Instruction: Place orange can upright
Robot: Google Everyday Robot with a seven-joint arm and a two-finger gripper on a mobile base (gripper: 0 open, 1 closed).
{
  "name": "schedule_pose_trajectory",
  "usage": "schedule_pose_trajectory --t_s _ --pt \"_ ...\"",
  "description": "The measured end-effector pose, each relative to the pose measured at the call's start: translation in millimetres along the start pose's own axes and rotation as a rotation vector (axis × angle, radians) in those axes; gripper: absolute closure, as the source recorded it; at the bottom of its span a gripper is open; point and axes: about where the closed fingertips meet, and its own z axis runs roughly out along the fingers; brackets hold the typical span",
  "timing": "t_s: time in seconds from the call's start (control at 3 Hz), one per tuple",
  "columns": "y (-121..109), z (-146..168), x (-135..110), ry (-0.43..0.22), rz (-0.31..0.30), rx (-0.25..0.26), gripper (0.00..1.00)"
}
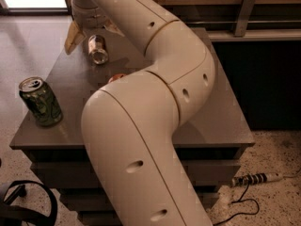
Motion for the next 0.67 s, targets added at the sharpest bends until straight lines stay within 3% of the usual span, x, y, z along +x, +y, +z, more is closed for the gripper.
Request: schedule_pose_trajectory --t_s 0.67 --pt "-21.1 12.5 -19.8 -0.01 0.126 0.061 0.0"
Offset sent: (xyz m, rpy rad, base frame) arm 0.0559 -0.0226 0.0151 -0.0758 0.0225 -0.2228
